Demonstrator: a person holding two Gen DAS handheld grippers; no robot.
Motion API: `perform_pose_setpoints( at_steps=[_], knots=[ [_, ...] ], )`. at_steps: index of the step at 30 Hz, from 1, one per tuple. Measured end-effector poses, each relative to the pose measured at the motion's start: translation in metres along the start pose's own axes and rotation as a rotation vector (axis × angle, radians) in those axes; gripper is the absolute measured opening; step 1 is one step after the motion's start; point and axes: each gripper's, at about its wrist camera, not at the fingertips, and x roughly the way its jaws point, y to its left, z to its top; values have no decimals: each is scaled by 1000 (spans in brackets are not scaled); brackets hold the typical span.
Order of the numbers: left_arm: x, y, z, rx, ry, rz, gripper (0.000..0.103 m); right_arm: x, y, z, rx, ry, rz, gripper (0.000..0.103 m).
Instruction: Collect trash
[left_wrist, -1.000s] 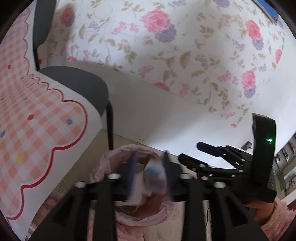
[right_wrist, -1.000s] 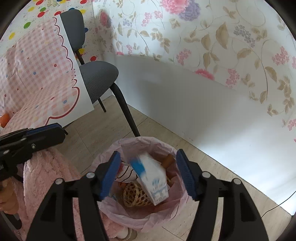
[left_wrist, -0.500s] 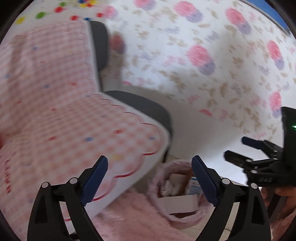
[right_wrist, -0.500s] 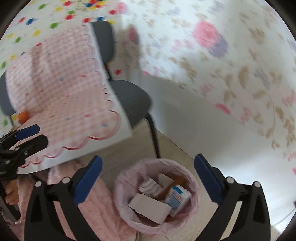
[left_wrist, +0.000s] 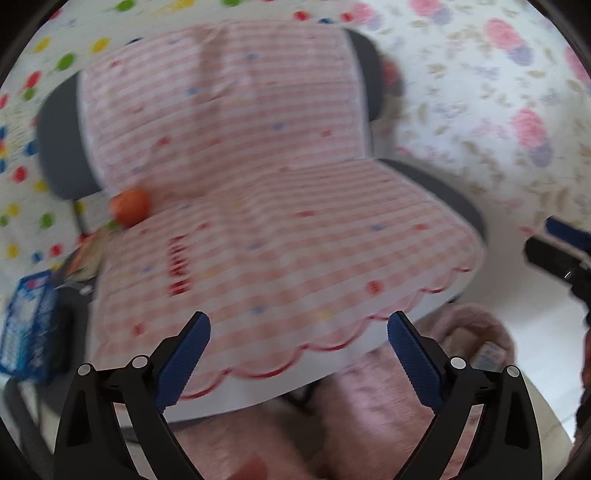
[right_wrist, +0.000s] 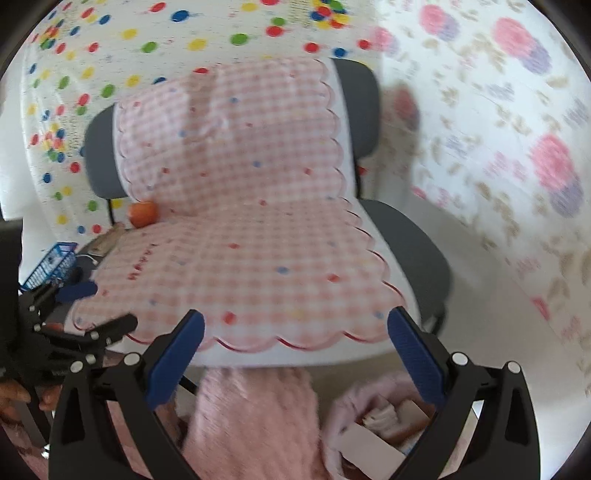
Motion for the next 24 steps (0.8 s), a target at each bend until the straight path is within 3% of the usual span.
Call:
perform_pose_setpoints(
  at_steps=[3,8,19,24],
  knots=[
    [-8,22,-5,-52,11,99,96,8,19,12,-36,4,39,97],
    [-20,48,-16,-113,31,184,96,16,40,19,-87,12,47,97],
    [-45,88,-26,-204,39,316,96,18,64,23,-113,-8,54,97],
    [-47,95,-24,-215,29,323,96,18,64,23,-115,-7,49,97]
  ],
)
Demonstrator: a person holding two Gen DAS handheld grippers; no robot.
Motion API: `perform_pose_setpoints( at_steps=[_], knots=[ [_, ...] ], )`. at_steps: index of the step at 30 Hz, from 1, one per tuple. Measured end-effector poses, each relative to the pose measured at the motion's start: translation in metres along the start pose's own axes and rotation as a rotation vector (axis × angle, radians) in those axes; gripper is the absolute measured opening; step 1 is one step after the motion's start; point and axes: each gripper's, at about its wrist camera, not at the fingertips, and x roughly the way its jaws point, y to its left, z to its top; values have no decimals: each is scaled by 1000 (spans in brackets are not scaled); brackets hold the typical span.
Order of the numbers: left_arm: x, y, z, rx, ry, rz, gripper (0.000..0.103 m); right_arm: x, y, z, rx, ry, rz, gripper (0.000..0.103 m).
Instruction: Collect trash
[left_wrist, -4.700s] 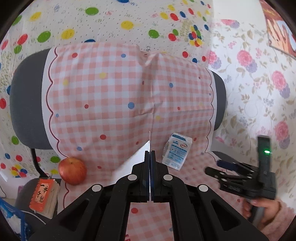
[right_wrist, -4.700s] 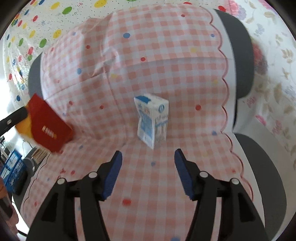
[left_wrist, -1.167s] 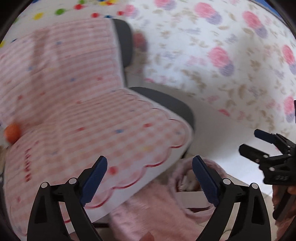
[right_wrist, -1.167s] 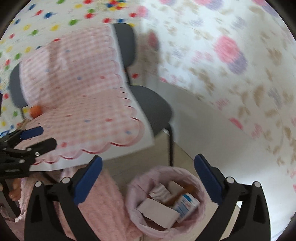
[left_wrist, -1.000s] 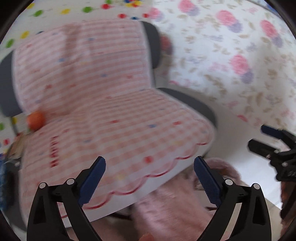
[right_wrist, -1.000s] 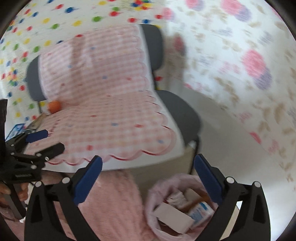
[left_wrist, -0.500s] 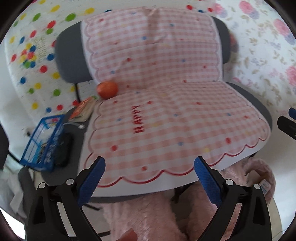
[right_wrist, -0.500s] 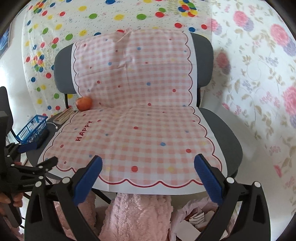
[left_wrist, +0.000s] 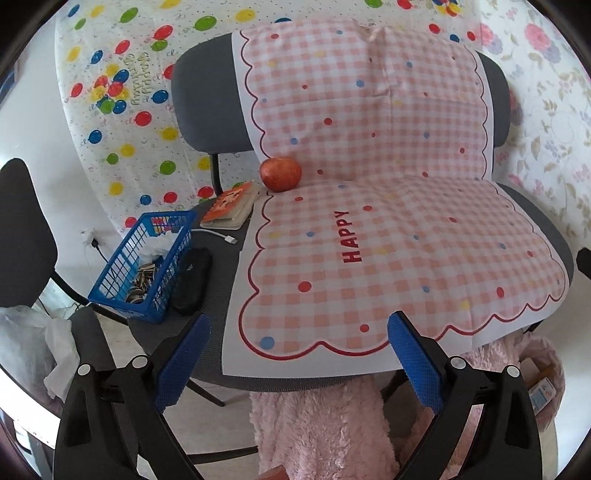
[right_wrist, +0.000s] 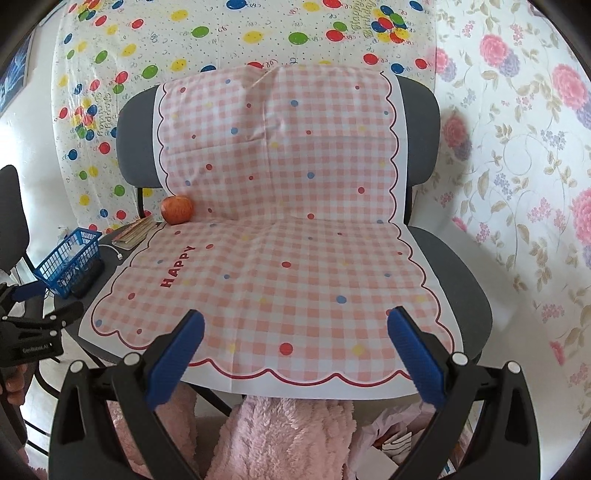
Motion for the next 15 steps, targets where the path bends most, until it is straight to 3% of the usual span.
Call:
perform_pose_setpoints(
  at_steps=[15],
  knots=[
    [6,1,5,-5,0,-25,96,3,-2,-1,6,10,-13,97]
  ],
)
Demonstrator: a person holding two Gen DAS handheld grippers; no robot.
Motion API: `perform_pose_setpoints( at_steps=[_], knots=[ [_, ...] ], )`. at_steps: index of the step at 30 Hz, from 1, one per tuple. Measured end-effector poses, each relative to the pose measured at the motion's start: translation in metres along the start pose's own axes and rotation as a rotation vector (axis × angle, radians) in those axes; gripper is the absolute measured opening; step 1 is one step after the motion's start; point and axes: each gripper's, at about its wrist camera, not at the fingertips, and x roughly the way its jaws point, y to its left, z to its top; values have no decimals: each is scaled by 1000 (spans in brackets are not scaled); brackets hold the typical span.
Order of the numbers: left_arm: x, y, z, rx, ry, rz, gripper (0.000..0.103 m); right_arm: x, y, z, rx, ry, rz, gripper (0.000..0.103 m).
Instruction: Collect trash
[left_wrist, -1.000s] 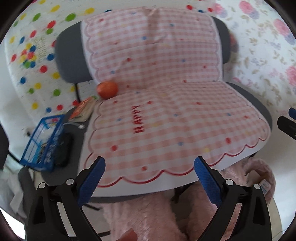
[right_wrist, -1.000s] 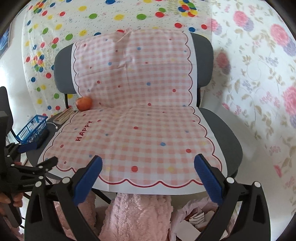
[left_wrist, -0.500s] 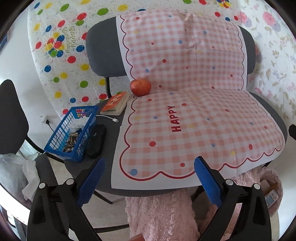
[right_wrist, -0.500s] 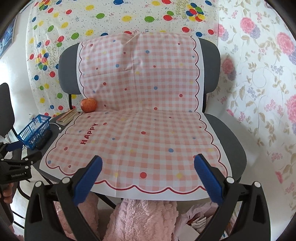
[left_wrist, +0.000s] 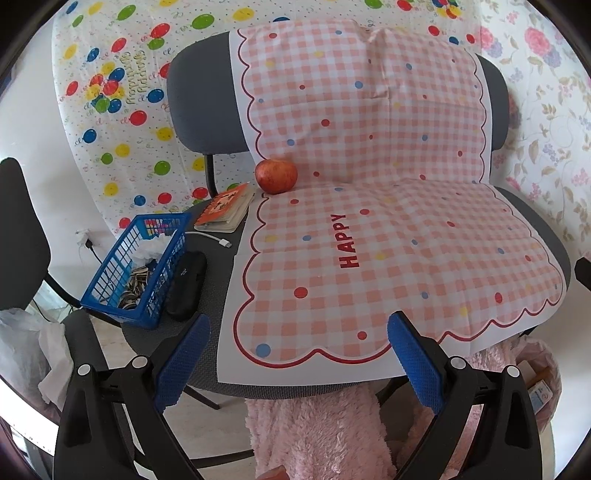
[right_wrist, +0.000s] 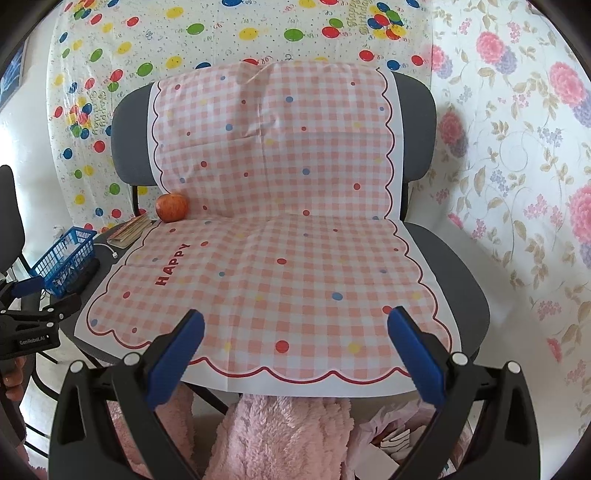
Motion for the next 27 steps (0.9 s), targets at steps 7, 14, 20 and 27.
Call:
perform_pose_setpoints(
  at_steps=[7,14,20,27],
  knots=[
    [2,0,1,5,-1,1,96,3,-2,-2,7,2,4,97],
    [2,1,1,2,3,-1,96,3,-4,-2,5,2,5,97],
    [3,-1,0,3,5,-4,96,3,-5,-2,5,2,3,97],
    [3,-1,2,5,-2,-3,96,3,-5,-2,9,3,-2,97]
  ],
)
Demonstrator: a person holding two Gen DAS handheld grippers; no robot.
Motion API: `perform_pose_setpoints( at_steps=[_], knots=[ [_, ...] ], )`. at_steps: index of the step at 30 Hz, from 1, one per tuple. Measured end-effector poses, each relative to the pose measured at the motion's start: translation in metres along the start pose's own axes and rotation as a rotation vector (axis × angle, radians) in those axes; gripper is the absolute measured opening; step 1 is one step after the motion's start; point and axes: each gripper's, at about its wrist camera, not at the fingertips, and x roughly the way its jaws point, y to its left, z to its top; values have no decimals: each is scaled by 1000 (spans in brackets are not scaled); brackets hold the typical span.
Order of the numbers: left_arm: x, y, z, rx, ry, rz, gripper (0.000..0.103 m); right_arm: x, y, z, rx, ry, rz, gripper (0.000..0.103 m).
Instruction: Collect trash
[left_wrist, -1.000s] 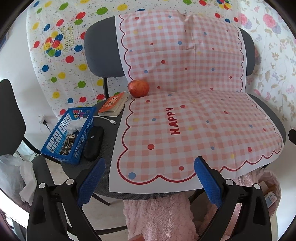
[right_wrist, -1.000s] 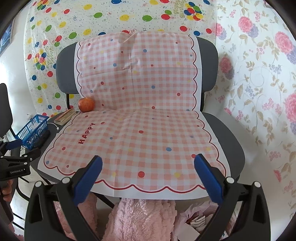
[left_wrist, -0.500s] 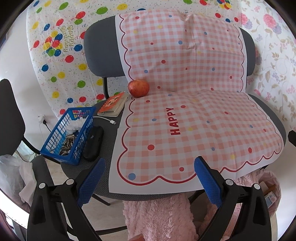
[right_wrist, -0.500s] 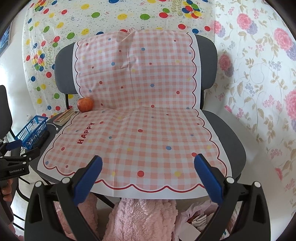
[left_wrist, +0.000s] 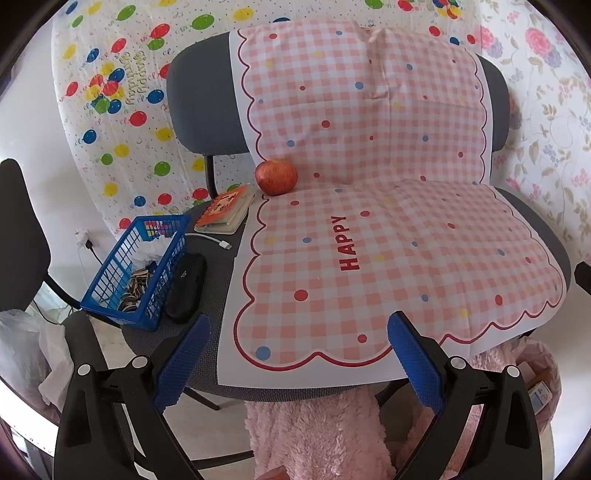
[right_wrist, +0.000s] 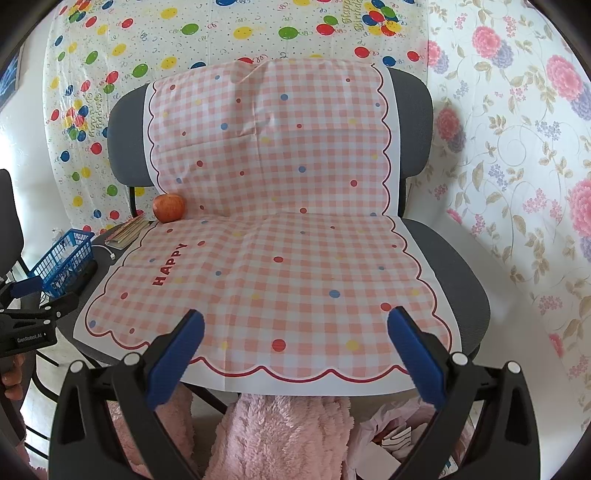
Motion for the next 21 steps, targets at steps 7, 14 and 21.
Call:
perform_pose_setpoints(
  at_steps=[7,14,21],
  knots=[
    [0,1,0,2,0,0,96,1,0,0,3,0,-1,97],
    [0,0,0,-2,-1,2,96,1,0,0,4,1,-1,97],
    [0,2,1,-3,2,2,96,1,-2,0,8,-1,0,97]
  ],
)
